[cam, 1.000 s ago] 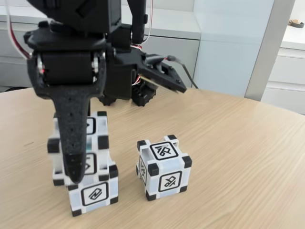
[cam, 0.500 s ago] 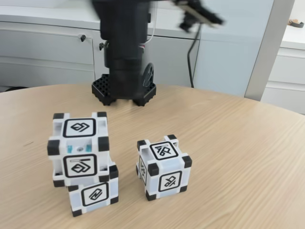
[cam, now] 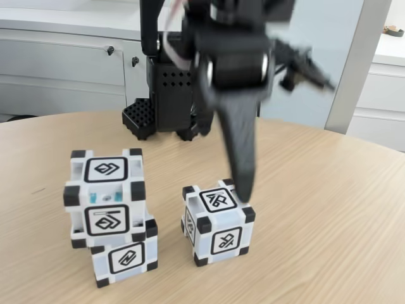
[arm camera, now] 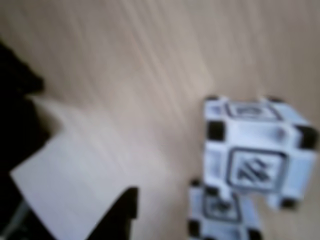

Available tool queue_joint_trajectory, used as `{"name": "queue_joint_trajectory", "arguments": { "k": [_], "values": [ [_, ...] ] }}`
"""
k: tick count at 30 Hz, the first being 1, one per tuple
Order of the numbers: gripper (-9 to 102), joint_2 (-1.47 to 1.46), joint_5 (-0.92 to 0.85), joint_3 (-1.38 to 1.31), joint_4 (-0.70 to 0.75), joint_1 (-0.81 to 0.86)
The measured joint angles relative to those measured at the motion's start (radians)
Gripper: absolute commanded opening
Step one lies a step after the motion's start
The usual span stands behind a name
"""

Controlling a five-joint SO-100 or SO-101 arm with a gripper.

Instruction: Stack cubes from left to right.

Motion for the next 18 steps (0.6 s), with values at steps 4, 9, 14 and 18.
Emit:
{"name": "queue_joint_trajectory", "arguments": {
  "k": [4, 9, 14, 18],
  "values": [
    [41, -0.133, 0.035, -0.003, -0.005, -0.009],
    [36, -0.209, 0.051, -0.008, -0.141, -0.009],
    [30, -0.216, 0.048, -0.009, -0.287, -0.009],
    [15, -0.216, 0.048, -0.008, -0.316, -0.009]
  ]
}}
